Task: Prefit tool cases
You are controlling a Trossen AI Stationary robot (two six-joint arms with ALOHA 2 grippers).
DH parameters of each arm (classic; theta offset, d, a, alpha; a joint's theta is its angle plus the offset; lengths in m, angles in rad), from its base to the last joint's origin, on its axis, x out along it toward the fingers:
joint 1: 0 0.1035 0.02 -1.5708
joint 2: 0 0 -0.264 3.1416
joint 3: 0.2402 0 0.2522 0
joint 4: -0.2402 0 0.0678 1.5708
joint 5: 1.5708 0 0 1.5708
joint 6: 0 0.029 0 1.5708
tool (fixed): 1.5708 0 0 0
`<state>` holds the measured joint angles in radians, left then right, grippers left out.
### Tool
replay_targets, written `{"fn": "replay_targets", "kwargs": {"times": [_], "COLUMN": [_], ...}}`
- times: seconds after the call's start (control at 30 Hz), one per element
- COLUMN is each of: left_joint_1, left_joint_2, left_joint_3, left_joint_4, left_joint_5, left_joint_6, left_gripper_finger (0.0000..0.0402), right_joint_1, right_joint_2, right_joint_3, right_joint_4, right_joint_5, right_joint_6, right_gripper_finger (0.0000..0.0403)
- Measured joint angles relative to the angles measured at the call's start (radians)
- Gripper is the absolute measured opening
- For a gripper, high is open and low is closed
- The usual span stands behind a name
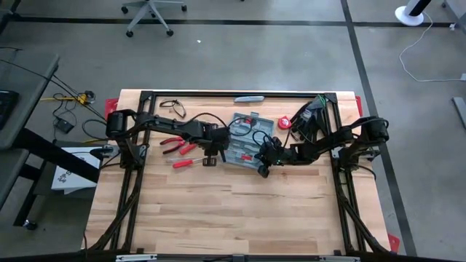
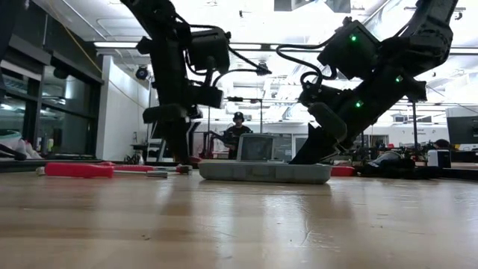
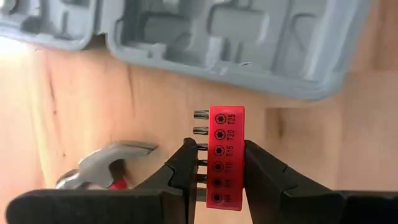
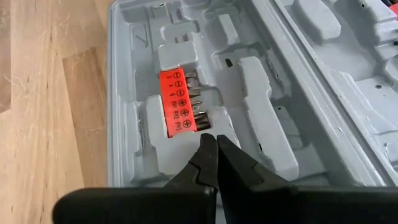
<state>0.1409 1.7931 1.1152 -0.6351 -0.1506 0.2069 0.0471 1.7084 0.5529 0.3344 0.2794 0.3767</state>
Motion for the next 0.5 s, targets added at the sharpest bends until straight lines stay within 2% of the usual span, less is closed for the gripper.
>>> {"fn": "replay_targets", "kwargs": {"times": [0.27,0.5], "left_joint_1": [0.039,0.042], "left_joint_2": [-0.006,-0.013], "left_joint_3": [-0.114,-0.132], "left_joint_4": [0.090,0.108], "left_joint_5": [0.050,0.052], "left_joint_6": [0.004,-0.014], "left_gripper_finger": [0.0083,0.0089], "right_joint_1": [0.000,0.000], "right_joint_2": [0.000,0.000], "right_joint_3": [0.000,0.000], "right_joint_4": [0.000,0.000], "right_joint_5": [0.000,0.001], "right_joint_6": [0.005,0.004], "right_gripper_finger": [0.0000,0.0000]}}
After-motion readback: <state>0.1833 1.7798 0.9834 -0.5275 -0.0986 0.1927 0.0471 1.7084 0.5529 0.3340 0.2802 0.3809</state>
